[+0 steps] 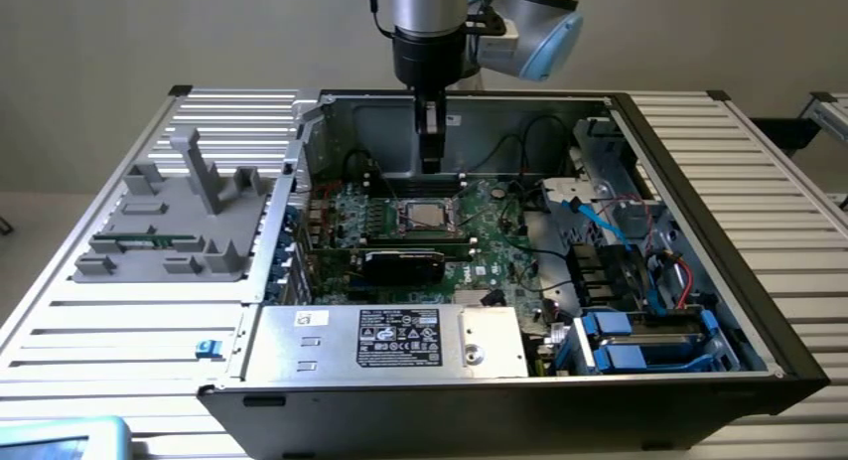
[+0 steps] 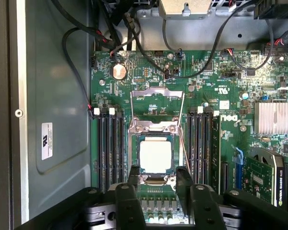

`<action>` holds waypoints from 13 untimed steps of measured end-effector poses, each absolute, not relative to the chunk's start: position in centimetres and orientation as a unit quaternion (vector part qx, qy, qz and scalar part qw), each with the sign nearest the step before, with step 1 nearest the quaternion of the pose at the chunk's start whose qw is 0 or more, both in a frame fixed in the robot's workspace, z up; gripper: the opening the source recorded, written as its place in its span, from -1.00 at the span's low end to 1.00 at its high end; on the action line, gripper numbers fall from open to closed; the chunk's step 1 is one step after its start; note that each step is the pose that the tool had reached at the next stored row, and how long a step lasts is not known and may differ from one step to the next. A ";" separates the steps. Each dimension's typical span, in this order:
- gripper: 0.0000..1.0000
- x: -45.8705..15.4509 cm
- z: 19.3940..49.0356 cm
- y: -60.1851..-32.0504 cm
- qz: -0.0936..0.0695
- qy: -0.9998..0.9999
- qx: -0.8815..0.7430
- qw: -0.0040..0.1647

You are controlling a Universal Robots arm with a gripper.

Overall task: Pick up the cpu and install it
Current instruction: 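Close the cpu cover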

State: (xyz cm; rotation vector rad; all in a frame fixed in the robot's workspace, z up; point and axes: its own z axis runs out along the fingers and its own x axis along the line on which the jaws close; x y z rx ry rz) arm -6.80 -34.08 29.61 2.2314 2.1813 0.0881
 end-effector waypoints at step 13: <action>-0.77 -5.1 29.6 -34.1 0.028 0.699 0.715 0.009</action>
